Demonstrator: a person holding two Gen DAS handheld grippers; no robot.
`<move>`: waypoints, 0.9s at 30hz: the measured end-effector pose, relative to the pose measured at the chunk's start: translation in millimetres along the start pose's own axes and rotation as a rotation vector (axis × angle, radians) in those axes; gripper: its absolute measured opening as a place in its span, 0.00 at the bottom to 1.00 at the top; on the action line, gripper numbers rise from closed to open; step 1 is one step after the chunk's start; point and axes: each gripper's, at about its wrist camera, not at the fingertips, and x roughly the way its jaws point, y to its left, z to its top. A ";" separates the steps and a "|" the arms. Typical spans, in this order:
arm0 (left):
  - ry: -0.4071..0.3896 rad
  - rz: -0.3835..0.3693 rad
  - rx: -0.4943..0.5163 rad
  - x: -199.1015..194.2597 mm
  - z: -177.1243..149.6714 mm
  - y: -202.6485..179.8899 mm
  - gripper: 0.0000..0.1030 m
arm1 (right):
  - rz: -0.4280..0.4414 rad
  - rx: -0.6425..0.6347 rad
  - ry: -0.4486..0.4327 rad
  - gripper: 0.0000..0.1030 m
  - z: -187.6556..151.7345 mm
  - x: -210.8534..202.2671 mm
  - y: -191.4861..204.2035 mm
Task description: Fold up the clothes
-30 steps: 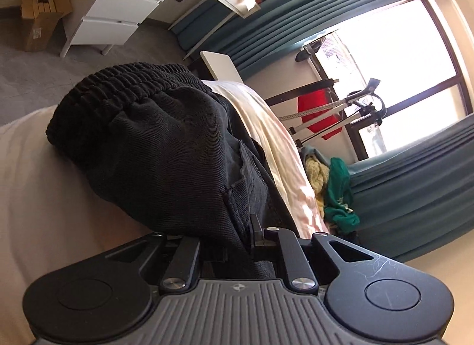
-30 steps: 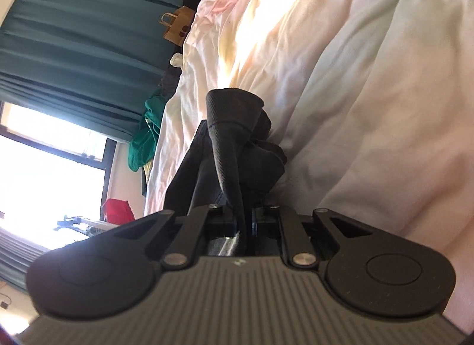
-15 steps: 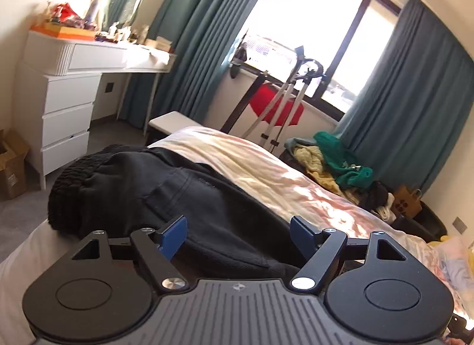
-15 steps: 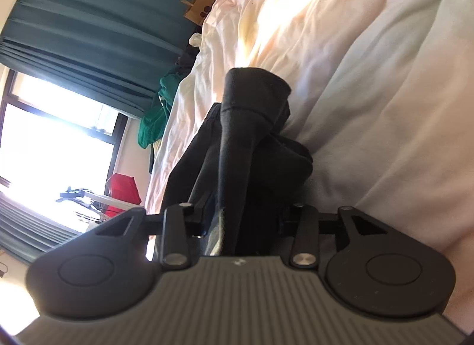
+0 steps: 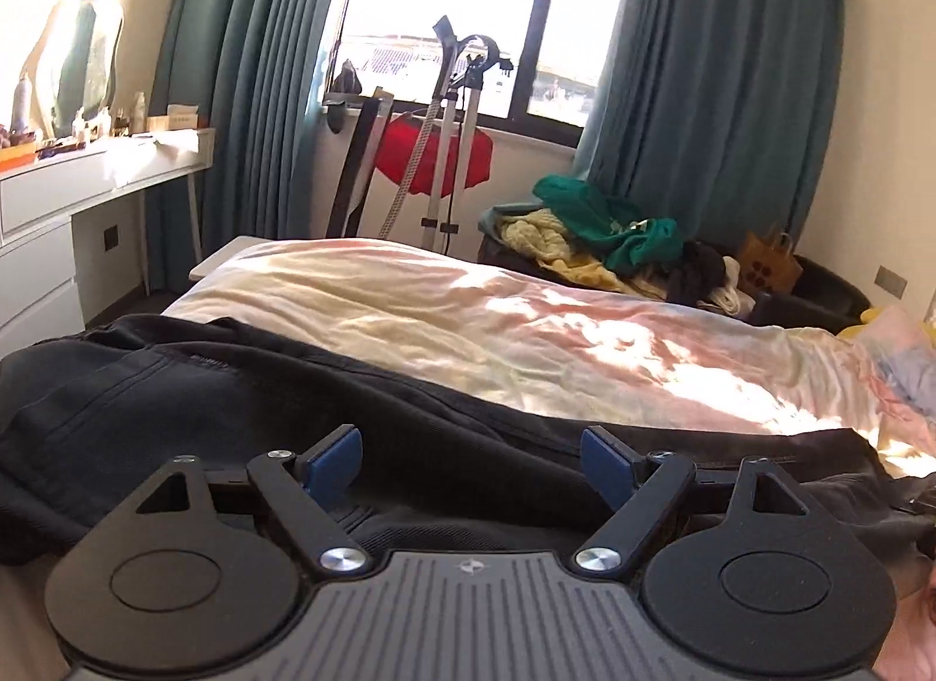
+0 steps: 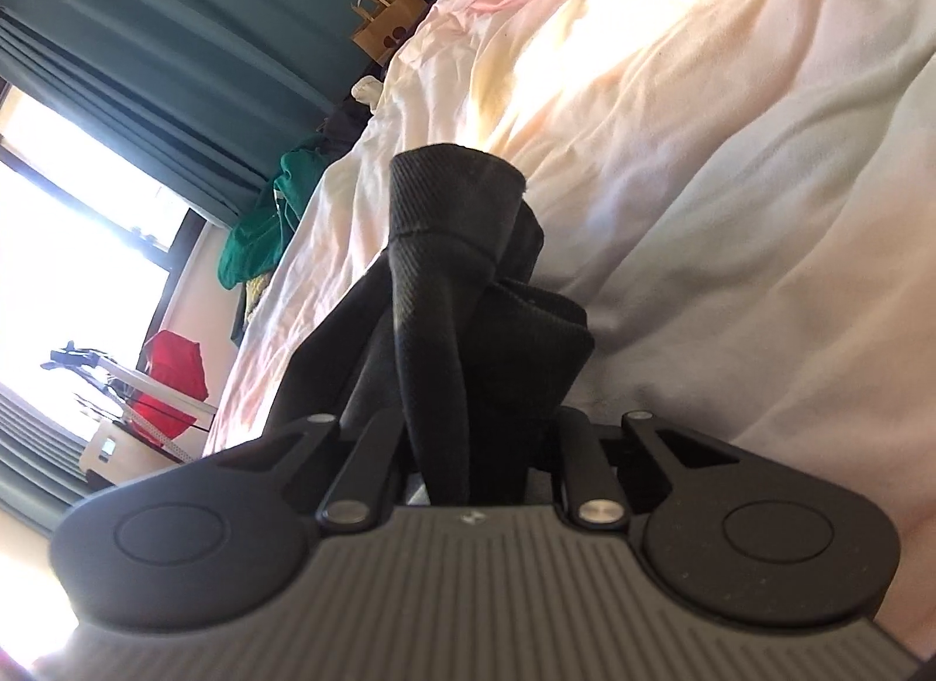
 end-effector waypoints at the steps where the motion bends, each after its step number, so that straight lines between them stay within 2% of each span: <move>1: -0.001 -0.008 0.007 10.0 -0.7 -4.5 0.81 | 0.000 0.000 -0.007 0.14 0.0 -1.4 0.8; 2: -0.001 -0.017 0.015 19.9 -1.4 -8.6 0.82 | -0.001 -0.001 -0.014 0.14 0.0 -2.9 1.7; 5: 0.049 0.020 0.053 46.9 -8.8 -22.1 0.82 | -0.003 -0.004 -0.033 0.14 -0.2 -7.0 4.1; 9: 0.205 0.096 0.132 79.6 -29.2 -28.4 0.82 | -0.014 -0.020 -0.047 0.14 -1.8 -9.5 7.7; 11: 0.264 0.109 0.165 88.1 -42.2 -25.1 0.82 | -0.020 -0.041 -0.057 0.14 -2.6 -11.0 11.2; 17: 0.265 0.105 0.184 91.9 -56.7 -18.6 0.82 | -0.035 -0.112 -0.093 0.14 -4.8 -18.9 24.7; 27: 0.264 0.112 0.205 93.7 -60.5 -15.6 0.83 | -0.019 -0.396 -0.208 0.14 -12.1 -41.1 89.6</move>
